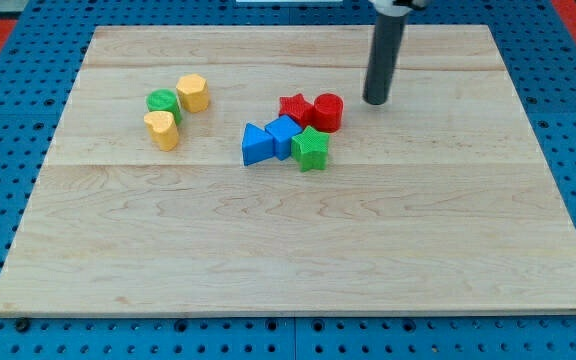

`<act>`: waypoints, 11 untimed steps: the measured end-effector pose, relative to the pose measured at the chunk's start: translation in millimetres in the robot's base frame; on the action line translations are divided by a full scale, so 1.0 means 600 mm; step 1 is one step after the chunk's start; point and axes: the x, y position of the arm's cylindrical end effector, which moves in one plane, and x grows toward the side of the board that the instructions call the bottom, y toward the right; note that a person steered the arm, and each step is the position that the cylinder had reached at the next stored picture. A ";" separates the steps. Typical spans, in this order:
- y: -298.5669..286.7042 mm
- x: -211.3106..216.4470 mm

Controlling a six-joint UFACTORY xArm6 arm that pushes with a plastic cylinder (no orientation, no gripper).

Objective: Move the red circle to the right of the red star

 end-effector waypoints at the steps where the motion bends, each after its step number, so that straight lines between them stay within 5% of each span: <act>1: -0.037 0.023; 7: -0.015 0.031; 9: 0.066 0.097; 11: -0.038 0.124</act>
